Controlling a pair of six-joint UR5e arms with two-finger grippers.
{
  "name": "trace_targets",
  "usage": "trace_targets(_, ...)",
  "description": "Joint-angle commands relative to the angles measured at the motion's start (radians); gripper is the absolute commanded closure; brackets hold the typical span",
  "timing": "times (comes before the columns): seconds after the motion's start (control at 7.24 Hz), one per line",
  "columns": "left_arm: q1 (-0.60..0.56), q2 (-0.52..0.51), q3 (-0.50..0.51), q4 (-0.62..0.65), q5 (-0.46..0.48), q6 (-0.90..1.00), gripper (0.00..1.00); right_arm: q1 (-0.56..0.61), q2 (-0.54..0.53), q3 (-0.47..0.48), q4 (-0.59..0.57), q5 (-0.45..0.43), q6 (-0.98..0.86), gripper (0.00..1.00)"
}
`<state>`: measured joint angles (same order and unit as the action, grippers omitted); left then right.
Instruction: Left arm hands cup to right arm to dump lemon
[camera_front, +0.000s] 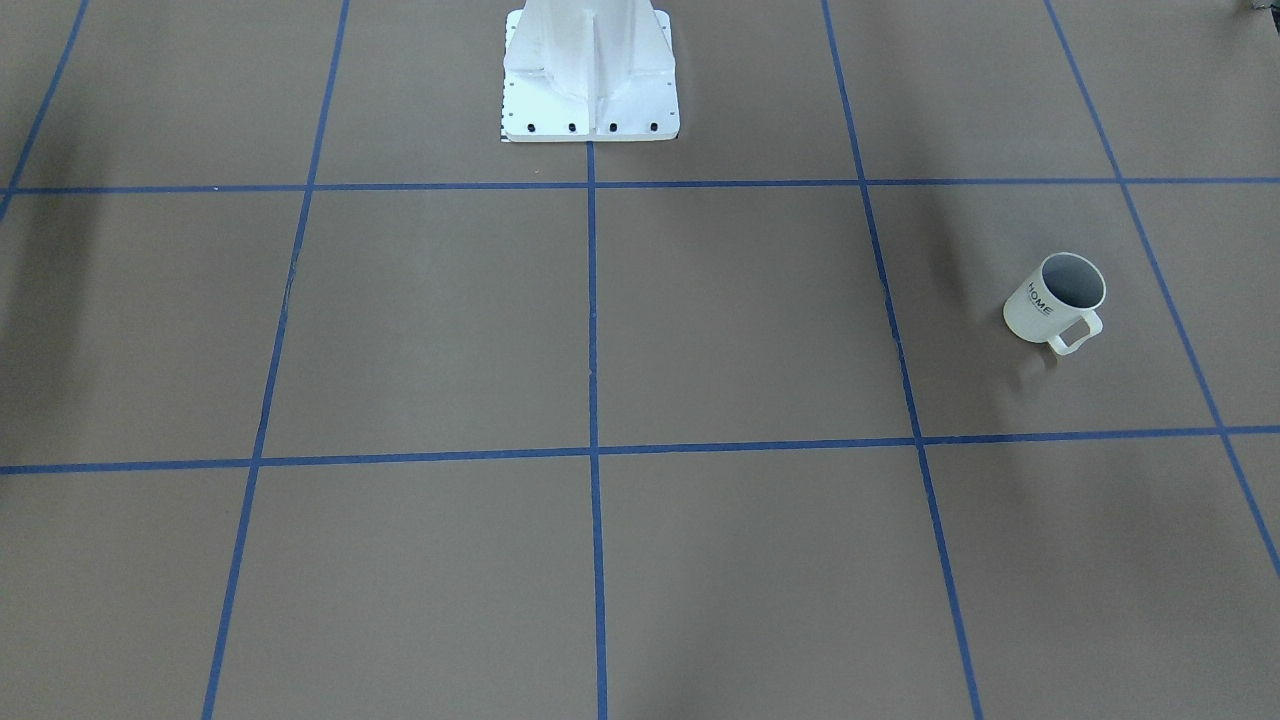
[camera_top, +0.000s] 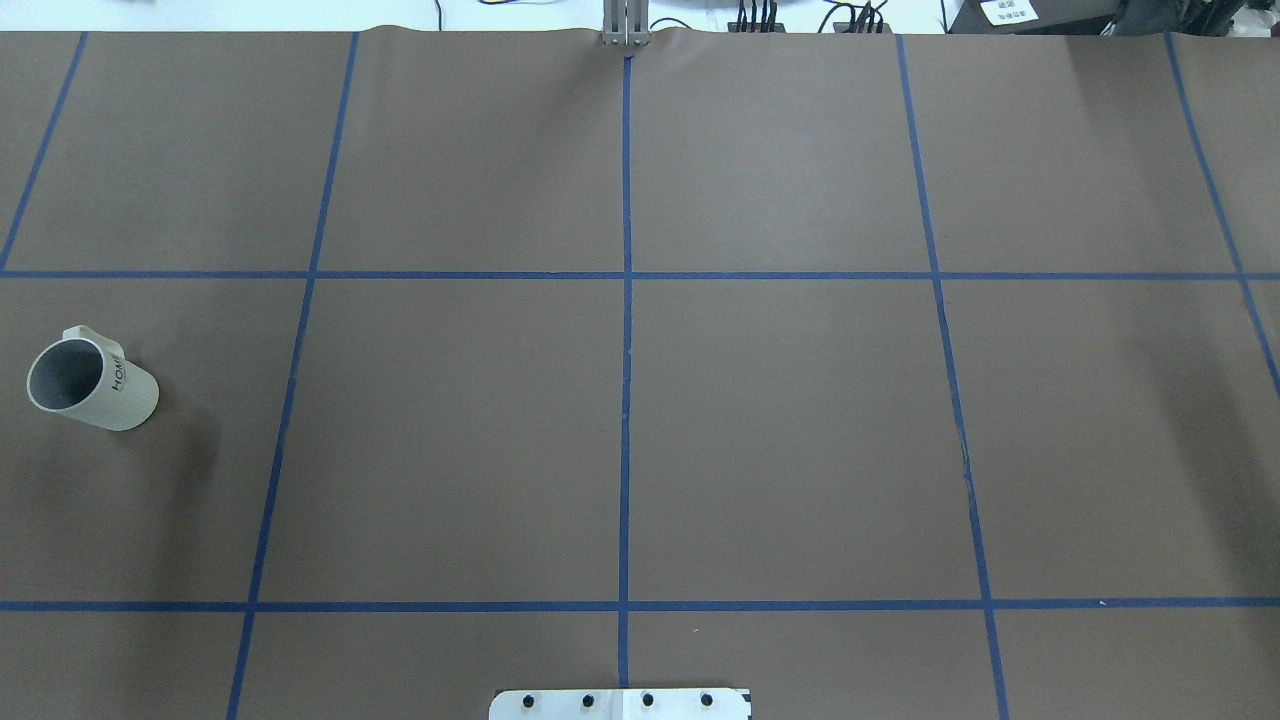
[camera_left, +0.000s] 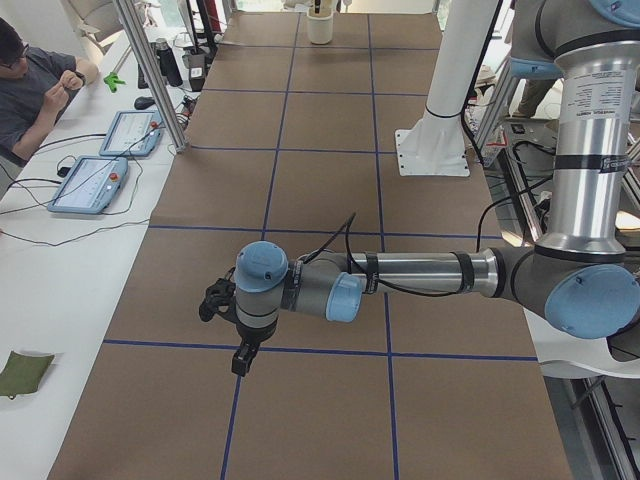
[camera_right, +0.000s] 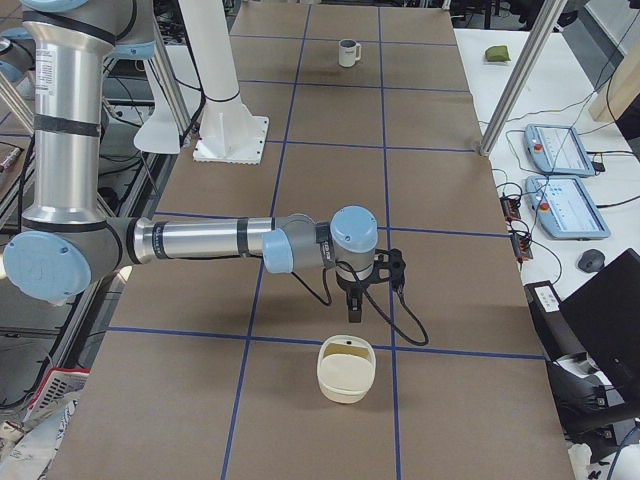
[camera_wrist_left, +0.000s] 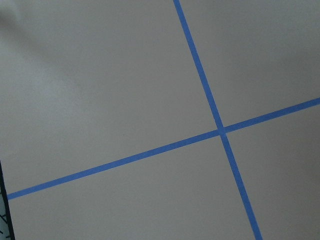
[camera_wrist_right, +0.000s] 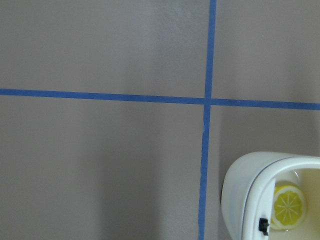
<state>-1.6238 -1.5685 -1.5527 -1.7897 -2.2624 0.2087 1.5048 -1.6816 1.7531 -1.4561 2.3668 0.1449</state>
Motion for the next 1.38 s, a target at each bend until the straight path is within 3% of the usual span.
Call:
trace_targets(0.0, 0.007, -0.004, -0.003, 0.035, 0.003, 0.0, 0.0, 0.005, -0.003, -0.015, -0.001, -0.017, -0.002, 0.0)
trace_targets(0.83, 0.022, -0.007, -0.007, 0.056, 0.001, -0.002, 0.0, 0.067, -0.007, -0.032, -0.009, 0.006, -0.067, 0.0)
trace_targets(1.24, 0.056, -0.001, -0.049, 0.055, 0.001, -0.104, 0.0, 0.069, -0.007, -0.034, -0.01, 0.009, -0.065, 0.0)
